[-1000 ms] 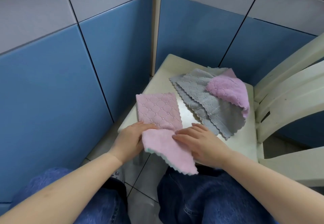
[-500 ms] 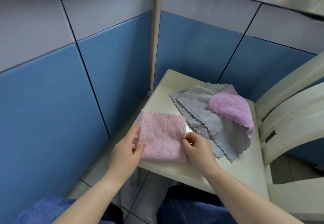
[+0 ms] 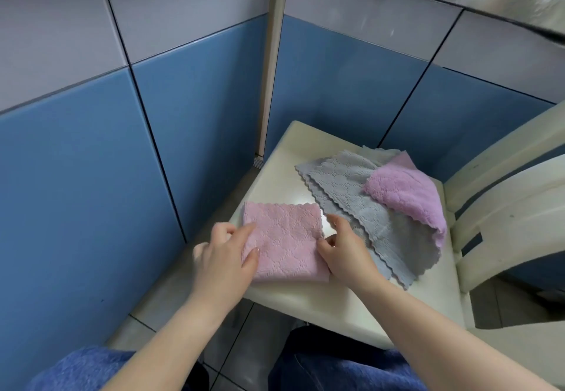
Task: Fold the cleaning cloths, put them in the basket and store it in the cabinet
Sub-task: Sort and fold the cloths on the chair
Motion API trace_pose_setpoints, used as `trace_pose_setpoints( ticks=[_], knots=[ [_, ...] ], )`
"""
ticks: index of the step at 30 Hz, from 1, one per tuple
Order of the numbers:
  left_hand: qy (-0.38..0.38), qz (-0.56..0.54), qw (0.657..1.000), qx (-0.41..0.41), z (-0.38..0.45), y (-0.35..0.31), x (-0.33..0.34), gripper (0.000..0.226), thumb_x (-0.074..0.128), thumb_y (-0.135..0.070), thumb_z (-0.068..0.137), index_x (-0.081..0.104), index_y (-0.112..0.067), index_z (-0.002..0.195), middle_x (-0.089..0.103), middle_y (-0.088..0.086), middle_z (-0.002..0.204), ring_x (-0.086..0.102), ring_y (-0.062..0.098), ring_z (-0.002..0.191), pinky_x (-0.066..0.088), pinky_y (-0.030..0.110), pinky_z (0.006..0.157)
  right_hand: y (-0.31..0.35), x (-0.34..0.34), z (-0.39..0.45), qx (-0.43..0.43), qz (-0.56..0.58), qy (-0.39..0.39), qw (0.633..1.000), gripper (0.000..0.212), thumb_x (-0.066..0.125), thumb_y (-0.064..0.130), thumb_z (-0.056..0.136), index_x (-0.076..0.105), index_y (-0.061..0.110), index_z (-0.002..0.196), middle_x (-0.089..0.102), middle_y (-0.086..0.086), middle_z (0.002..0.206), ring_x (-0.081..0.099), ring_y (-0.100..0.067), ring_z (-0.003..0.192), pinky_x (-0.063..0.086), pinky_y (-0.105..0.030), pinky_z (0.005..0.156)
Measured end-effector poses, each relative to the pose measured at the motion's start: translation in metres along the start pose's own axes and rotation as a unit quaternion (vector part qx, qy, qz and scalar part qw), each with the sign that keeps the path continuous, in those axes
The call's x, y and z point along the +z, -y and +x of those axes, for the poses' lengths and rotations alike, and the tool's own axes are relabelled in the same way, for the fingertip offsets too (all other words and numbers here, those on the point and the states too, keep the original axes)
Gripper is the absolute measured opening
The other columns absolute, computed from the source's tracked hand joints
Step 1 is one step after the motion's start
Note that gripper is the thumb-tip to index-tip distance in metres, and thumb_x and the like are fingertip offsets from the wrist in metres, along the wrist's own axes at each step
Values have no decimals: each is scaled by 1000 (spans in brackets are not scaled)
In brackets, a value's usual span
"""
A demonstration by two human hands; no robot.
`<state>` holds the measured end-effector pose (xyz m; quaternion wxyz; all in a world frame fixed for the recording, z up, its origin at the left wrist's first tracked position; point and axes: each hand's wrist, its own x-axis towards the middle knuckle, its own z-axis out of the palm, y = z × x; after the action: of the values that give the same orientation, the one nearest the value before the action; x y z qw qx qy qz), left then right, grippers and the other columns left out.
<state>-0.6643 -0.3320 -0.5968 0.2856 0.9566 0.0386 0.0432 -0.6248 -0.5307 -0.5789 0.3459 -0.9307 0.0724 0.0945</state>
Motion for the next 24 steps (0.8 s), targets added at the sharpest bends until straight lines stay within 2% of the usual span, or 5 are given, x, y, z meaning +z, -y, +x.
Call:
trace_pose_setpoints(
  ticks=[6, 11, 16, 20, 24],
  knots=[
    [-53, 62, 988, 128, 2, -15, 3, 48, 32, -30, 85, 61, -15, 121, 53, 5, 135, 48, 24, 128, 25, 53, 108, 1, -6, -4, -124, -126, -84, 981, 52, 47, 27, 93, 34, 17, 142, 43, -4, 139, 44, -23, 126, 37, -35, 103],
    [31, 149, 977, 152, 19, -29, 16, 59, 28, -34, 81, 60, -11, 124, 58, 6, 132, 50, 24, 127, 26, 46, 110, 23, 23, -2, -262, -228, -47, 936, 63, 20, 37, 83, 46, 14, 137, 42, -9, 146, 36, -28, 137, 31, -51, 108],
    [121, 174, 970, 115, 29, -21, 29, 84, -16, -38, 71, 5, -24, 150, -4, -7, 159, -10, 13, 146, -3, 50, 115, 12, 40, 11, -226, -287, 24, 931, 76, -3, 50, 79, 18, 28, 149, 16, 6, 158, 7, -13, 146, 7, -55, 114],
    [135, 195, 967, 89, 30, -15, 23, 60, 11, -44, 96, -2, -23, 150, -14, 1, 158, -16, 18, 145, -9, 53, 113, 4, 36, 13, -187, -315, 42, 929, 79, -6, 59, 75, 3, 34, 150, -4, 4, 160, -10, -12, 146, -3, -51, 116],
    [140, 192, 970, 53, 28, -11, 19, 68, 17, -56, 95, -1, -22, 150, -14, 7, 158, -12, 21, 146, -11, 53, 113, 3, 31, 11, -115, -311, 44, 942, 83, 0, 71, 74, 0, 36, 149, -8, 2, 159, -4, -19, 146, 1, -54, 115]
  ],
)
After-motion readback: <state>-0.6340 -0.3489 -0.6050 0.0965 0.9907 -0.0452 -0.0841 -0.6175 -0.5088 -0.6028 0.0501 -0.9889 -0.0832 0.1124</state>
